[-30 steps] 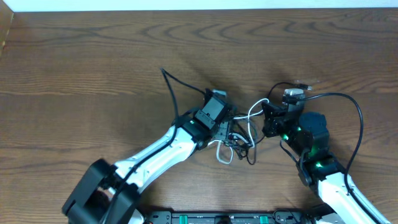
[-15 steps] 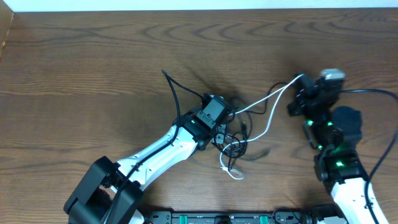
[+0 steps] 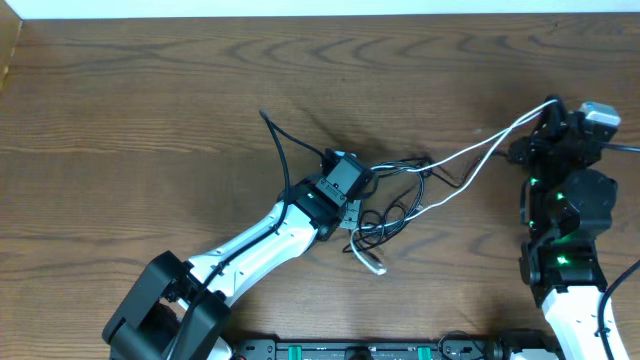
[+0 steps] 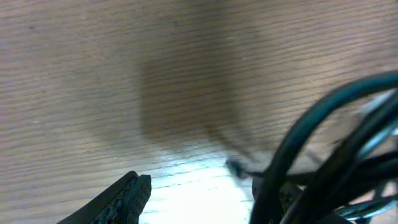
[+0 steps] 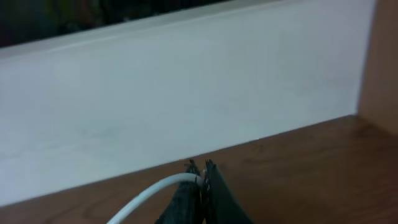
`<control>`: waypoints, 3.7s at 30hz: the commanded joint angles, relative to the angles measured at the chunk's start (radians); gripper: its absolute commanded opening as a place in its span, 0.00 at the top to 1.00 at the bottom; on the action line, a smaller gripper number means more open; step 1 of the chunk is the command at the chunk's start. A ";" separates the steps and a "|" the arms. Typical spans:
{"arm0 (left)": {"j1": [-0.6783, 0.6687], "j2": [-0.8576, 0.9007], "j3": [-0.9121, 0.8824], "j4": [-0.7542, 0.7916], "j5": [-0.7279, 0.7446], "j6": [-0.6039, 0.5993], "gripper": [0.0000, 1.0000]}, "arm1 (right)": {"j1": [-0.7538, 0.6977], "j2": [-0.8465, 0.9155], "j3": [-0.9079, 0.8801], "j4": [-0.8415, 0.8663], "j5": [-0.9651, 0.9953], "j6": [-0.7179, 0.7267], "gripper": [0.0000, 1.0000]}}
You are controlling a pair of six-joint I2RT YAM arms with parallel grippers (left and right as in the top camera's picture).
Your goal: Untangle cables
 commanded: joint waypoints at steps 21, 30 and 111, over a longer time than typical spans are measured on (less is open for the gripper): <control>0.018 0.000 0.012 -0.125 -0.306 -0.412 0.25 | -0.035 -0.016 0.034 -0.143 0.224 0.034 0.99; 0.066 0.000 0.012 0.008 -0.255 -0.491 0.25 | -0.036 0.026 0.034 -0.638 -0.087 0.083 0.99; 0.206 0.182 0.012 0.202 -0.048 -0.243 0.55 | 0.249 0.614 0.034 -0.226 -0.603 0.467 0.77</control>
